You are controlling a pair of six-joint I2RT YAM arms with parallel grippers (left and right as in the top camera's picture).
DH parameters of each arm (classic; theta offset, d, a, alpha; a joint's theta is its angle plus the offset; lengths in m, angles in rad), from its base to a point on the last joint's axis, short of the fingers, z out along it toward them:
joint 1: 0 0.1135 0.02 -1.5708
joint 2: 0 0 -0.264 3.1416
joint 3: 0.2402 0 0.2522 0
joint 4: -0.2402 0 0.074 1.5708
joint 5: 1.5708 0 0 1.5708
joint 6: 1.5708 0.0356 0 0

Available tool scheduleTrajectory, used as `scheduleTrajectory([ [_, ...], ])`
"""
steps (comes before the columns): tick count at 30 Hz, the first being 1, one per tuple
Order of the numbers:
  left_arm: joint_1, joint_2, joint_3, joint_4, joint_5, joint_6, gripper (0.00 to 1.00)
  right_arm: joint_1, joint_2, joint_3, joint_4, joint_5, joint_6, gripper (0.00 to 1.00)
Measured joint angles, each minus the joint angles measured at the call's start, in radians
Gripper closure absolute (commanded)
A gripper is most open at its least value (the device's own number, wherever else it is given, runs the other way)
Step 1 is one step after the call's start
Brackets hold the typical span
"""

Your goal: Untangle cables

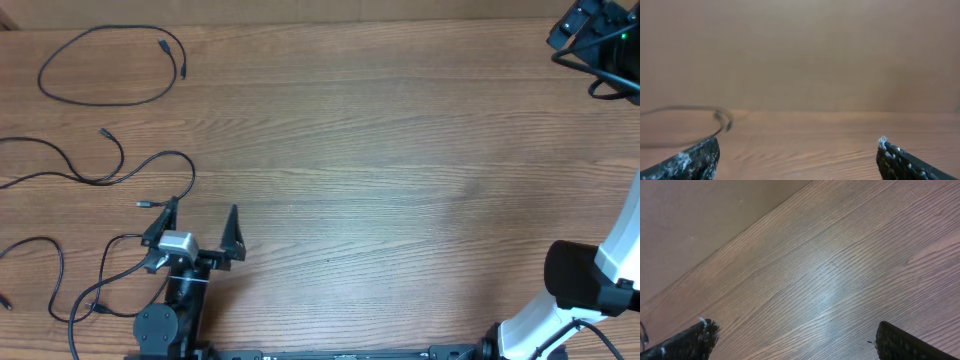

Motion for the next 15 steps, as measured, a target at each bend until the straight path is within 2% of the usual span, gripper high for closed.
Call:
scheduleTrajectory([
  [6, 0.0, -0.002, -0.003, -0.2, -0.103, 0.004, 0.01, 0.0, 0.0, 0.0, 0.0, 0.0, 0.0, 0.0],
  [15, 0.001, -0.003, -0.003, -0.198, -0.177, 0.135, 0.0, 0.0, 0.0, 0.0, 0.0, 0.0, 0.0, 0.0],
])
